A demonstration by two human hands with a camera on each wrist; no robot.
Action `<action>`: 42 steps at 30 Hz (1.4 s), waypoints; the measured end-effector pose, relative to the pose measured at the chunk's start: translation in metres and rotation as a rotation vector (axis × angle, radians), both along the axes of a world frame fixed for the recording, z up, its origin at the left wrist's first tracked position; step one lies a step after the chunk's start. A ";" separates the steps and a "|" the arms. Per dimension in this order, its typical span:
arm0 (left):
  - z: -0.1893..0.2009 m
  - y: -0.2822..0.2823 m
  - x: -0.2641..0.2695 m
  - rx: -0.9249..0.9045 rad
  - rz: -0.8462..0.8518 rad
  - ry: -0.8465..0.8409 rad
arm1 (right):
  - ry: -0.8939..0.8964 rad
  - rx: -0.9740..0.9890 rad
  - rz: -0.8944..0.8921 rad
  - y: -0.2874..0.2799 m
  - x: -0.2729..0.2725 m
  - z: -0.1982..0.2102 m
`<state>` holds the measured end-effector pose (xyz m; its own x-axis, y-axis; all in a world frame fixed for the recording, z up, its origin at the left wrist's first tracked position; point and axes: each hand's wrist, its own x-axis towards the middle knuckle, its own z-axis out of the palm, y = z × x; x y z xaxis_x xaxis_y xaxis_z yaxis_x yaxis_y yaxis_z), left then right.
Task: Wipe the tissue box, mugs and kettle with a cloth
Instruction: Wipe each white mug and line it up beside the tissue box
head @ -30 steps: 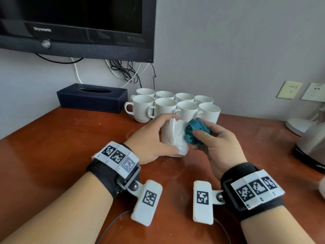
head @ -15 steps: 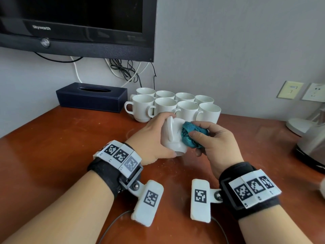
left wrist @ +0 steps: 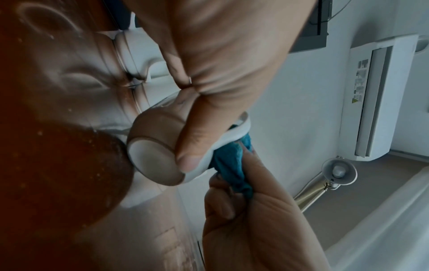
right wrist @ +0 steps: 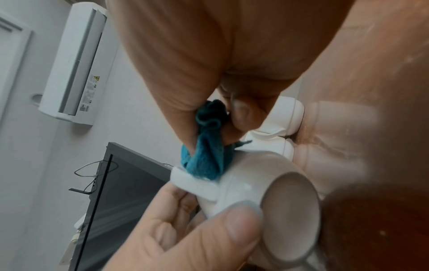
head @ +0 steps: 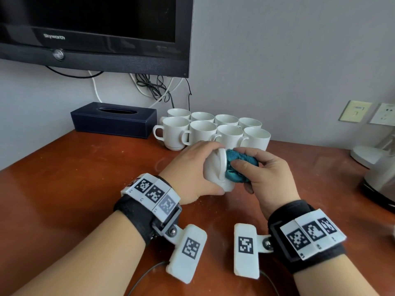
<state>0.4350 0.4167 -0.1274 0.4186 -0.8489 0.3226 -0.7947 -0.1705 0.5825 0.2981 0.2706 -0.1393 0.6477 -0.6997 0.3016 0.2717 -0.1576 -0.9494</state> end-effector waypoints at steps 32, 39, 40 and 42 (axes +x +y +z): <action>0.002 -0.003 -0.007 0.012 -0.002 -0.046 | -0.015 -0.110 0.038 0.005 0.000 0.000; 0.003 -0.002 -0.010 0.033 -0.054 -0.059 | -0.067 -0.207 -0.100 0.004 0.003 0.002; 0.003 -0.002 -0.009 0.018 -0.042 -0.049 | -0.051 -0.215 -0.073 0.003 0.002 0.002; 0.001 -0.001 -0.007 -0.032 -0.005 -0.020 | -0.017 -0.218 0.016 0.004 -0.001 0.003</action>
<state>0.4284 0.4154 -0.1259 0.4073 -0.8403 0.3578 -0.8072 -0.1480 0.5714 0.2974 0.2743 -0.1362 0.6517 -0.6065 0.4555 0.2913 -0.3544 -0.8886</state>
